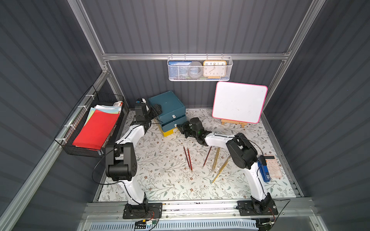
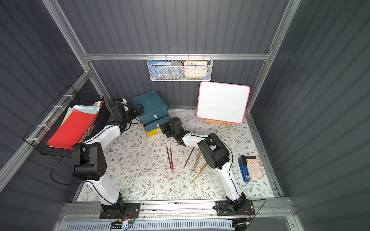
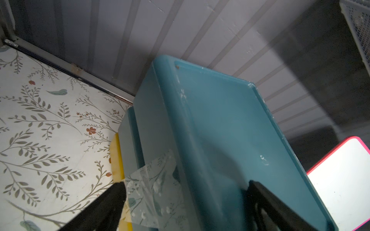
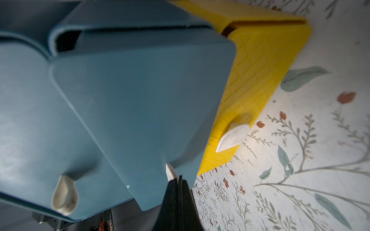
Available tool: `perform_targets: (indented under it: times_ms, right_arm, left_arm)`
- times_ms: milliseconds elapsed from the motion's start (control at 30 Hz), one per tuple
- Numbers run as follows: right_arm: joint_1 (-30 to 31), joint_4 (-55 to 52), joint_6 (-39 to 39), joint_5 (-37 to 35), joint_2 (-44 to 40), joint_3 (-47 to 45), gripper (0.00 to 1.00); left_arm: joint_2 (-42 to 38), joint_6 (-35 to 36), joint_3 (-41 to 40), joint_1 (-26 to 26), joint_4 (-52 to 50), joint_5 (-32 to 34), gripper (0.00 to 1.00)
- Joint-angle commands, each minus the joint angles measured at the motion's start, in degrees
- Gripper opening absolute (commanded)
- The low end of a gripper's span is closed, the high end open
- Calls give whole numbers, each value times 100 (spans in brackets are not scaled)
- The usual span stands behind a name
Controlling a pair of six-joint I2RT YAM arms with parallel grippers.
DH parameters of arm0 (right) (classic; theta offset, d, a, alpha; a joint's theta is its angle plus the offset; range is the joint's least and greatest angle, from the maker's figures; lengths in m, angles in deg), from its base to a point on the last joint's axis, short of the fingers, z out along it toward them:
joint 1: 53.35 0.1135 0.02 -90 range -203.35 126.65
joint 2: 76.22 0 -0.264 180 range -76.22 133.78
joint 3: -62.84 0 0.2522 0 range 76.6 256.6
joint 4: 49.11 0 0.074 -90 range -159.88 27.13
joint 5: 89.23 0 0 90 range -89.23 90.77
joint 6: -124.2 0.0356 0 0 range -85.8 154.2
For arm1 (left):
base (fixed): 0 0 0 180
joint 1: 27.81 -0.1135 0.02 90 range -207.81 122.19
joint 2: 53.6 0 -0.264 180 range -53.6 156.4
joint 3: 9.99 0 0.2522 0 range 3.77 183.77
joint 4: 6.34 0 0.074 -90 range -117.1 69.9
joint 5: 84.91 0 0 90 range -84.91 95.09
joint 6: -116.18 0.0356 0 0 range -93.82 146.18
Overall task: Please place the pencils in the drawer according to their color
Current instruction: Open the drawer in the storage box.
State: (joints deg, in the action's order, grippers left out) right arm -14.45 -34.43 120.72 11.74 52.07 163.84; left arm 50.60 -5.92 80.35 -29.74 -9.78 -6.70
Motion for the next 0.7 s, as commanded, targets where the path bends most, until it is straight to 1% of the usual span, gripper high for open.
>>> perform_targets:
  times_ms: [0,267,667]
  right_arm:
    - [21,282,25,67,-223,-346,0]
    - [15,607,71,151,-632,-1092,0]
    - [0,786,5,257,-1396,-2078,0]
  left_arm:
    - [-12,195,-187,-9,-470,-4,100]
    - [34,169,-187,-9,-404,-11,100]
    - [23,107,-226,-9,-294,-25,100]
